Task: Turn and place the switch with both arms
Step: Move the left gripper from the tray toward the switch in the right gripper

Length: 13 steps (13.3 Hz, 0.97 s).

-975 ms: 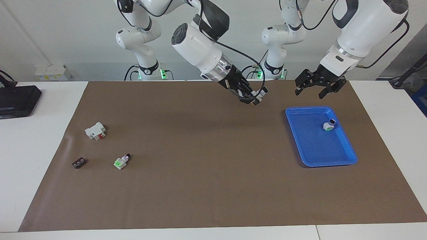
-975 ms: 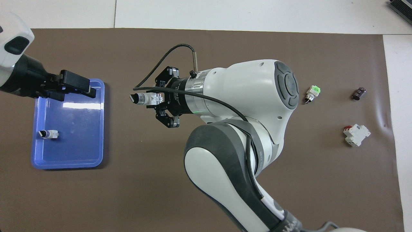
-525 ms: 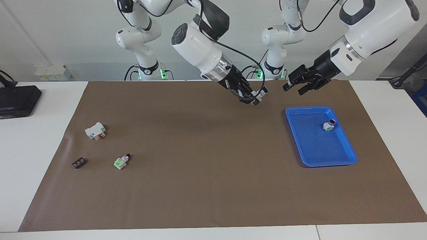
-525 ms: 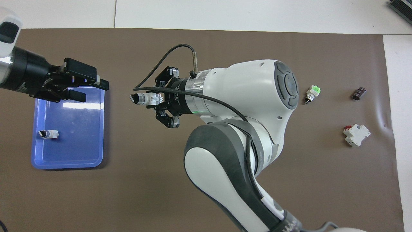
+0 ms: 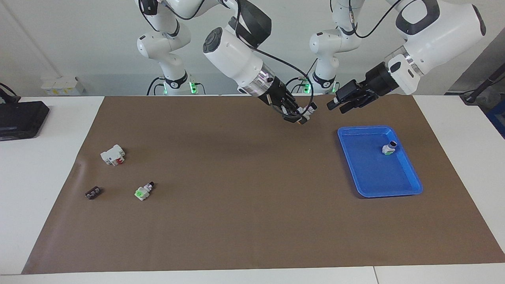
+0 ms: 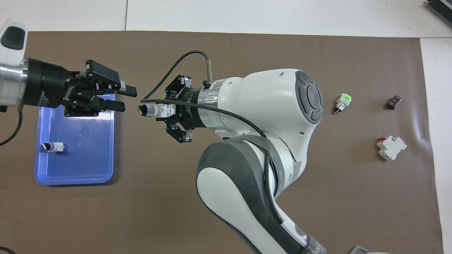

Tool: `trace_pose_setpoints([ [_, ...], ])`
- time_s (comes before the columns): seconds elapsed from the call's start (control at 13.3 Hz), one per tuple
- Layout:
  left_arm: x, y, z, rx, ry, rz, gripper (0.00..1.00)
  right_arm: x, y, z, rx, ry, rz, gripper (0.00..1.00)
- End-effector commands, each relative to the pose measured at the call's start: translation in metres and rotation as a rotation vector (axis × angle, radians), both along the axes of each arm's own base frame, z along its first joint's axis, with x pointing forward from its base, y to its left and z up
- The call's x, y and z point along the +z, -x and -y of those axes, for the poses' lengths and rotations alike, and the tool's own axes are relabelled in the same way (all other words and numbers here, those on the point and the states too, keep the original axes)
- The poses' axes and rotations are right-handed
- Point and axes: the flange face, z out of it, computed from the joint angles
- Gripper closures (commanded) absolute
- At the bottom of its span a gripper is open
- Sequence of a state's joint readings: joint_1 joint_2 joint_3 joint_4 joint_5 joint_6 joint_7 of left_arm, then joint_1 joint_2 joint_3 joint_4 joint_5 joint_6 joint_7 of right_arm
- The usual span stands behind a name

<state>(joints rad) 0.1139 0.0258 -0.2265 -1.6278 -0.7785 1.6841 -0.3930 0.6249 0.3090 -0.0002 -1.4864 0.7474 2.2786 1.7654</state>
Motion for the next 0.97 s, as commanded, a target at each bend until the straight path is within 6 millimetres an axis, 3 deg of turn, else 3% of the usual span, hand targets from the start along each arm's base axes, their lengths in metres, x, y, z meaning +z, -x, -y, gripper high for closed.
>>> trace_pose_setpoints([
  [0.0,0.005,0.005,-0.003,0.041,0.037,0.006,0.50,0.005,-0.001,-0.001,-0.022,-0.001,-0.001,1.00],
  [0.3,0.004,0.007,-0.002,0.020,0.041,0.005,0.63,0.005,-0.002,0.000,-0.023,-0.001,-0.001,1.00],
  [0.9,-0.003,0.016,0.010,-0.015,0.033,-0.024,0.68,0.004,-0.002,0.000,-0.022,0.003,0.001,1.00],
])
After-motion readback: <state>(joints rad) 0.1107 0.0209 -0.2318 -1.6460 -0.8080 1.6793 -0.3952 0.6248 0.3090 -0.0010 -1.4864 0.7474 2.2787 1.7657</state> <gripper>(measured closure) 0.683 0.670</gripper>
